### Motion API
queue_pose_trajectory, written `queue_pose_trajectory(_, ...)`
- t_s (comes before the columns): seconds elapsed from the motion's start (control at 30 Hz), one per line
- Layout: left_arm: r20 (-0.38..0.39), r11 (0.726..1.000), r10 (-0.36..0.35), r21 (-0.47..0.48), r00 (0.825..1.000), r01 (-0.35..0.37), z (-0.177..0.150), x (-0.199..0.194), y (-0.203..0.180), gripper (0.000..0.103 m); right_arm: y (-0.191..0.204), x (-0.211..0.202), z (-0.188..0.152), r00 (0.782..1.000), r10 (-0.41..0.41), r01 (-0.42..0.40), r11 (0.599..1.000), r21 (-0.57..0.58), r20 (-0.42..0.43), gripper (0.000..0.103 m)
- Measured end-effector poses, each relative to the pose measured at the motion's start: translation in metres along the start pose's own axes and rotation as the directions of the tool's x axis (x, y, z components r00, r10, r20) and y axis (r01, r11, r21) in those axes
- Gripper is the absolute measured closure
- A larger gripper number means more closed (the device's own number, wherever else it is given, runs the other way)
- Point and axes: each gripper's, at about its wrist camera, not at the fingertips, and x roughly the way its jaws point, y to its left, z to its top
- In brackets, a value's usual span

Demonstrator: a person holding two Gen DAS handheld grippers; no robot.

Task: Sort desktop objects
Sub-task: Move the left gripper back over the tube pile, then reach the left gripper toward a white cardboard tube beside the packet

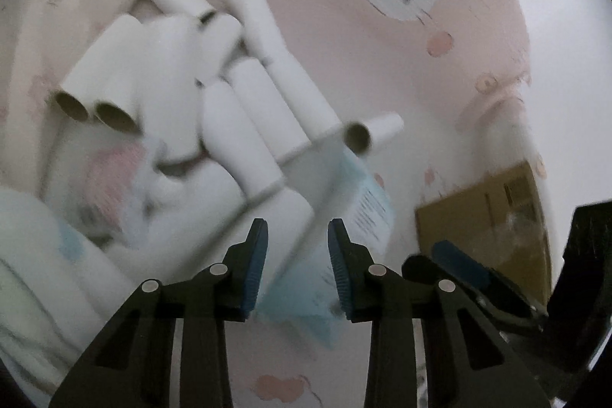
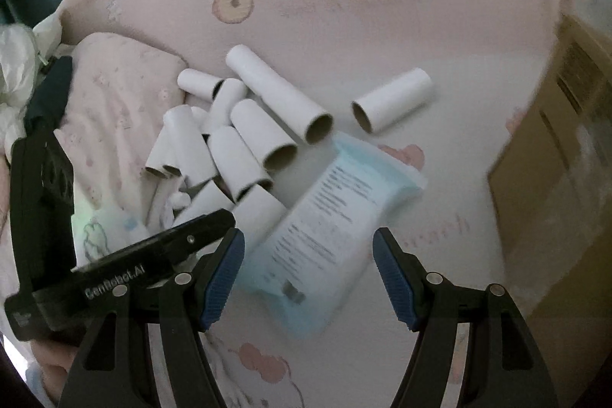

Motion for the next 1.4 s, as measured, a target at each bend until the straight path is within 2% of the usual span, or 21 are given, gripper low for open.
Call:
queue_pose_trajectory(0.13, -0.015, 0.999, -0.034, -0.044, 0.999, 0.033, 0.016, 0.003, 0.013, 0.074, 0.018, 0.016, 0.009, 1.0, -0.004, 0.002, 0.997, -0.072, -0.02, 0.035)
queue_pose_trajectory(0.2, -0.054, 0.996, -0.074, -0.063, 0.996, 0.071, 0.016, 0.009, 0.017, 0.075, 0.02, 0.02, 0.009, 1.0, -0.006, 0.004, 0.997, -0.078, -0.026, 0.035)
queue_pose_trajectory(0.3, -0.082, 0.999, -0.053, -0.014, 0.995, 0.052, 0.012, 0.016, 0.009, 0.076, 0.015, 0.027, 0.001, 0.999, -0.023, 0.021, 0.999, -0.047, -0.045, 0.035)
queue_pose_trajectory(0.43, -0.125, 0.995, -0.097, 0.02, 0.987, 0.101, 0.006, 0.027, -0.002, 0.076, 0.0, 0.041, -0.013, 0.991, -0.062, 0.065, 0.998, 0.02, -0.115, 0.035)
queue_pose_trajectory(0.63, -0.213, 0.987, -0.145, 0.04, 0.966, 0.157, -0.004, 0.045, -0.011, 0.076, -0.028, 0.05, -0.03, 0.986, -0.05, 0.074, 0.986, 0.146, -0.162, 0.035)
queue_pose_trajectory(0.77, -0.28, 0.988, -0.115, 0.069, 0.953, 0.139, -0.016, 0.065, -0.023, 0.076, -0.038, 0.048, -0.04, 0.983, -0.048, 0.08, 0.981, 0.176, -0.178, 0.035)
queue_pose_trajectory(0.8, -0.295, 0.985, -0.13, 0.074, 0.947, 0.158, -0.02, 0.071, -0.028, 0.076, -0.039, 0.045, -0.041, 0.984, -0.045, 0.076, 0.981, 0.177, -0.173, 0.035)
queue_pose_trajectory(0.9, -0.321, 0.966, -0.249, -0.015, 0.914, 0.257, -0.031, 0.089, -0.032, 0.079, -0.042, 0.035, -0.043, 0.987, -0.03, 0.058, 0.982, 0.178, -0.157, 0.037)
queue_pose_trajectory(0.97, -0.328, 0.949, -0.313, -0.086, 0.891, 0.302, -0.036, 0.098, -0.03, 0.079, -0.043, 0.031, -0.045, 0.982, -0.09, 0.117, 0.981, 0.156, -0.168, 0.039)
queue_pose_trajectory(1.0, -0.321, 0.946, -0.323, -0.092, 0.89, 0.31, -0.038, 0.099, -0.031, 0.079, -0.044, 0.028, -0.046, 0.98, -0.11, 0.134, 0.981, 0.142, -0.165, 0.039)
queue_pose_trajectory(1.13, -0.276, 0.961, -0.251, 0.047, 0.928, 0.273, -0.04, 0.08, -0.048, 0.078, -0.044, 0.012, -0.049, 0.983, -0.117, 0.134, 0.984, 0.114, -0.143, 0.04)
queue_pose_trajectory(1.23, -0.209, 0.967, -0.188, 0.129, 0.96, 0.218, -0.039, 0.057, -0.053, 0.07, -0.034, 0.004, -0.046, 0.988, -0.106, 0.114, 0.991, 0.068, -0.117, 0.039)
queue_pose_trajectory(1.33, -0.129, 0.976, -0.156, 0.136, 0.979, 0.173, -0.035, 0.036, -0.047, 0.056, -0.023, 0.002, -0.041, 0.991, -0.088, 0.092, 0.995, 0.042, -0.097, 0.039)
queue_pose_trajectory(1.4, -0.095, 0.982, -0.149, 0.105, 0.984, 0.158, -0.03, 0.027, -0.038, 0.055, -0.013, 0.004, -0.036, 0.995, -0.057, 0.059, 0.998, 0.022, -0.078, 0.039)
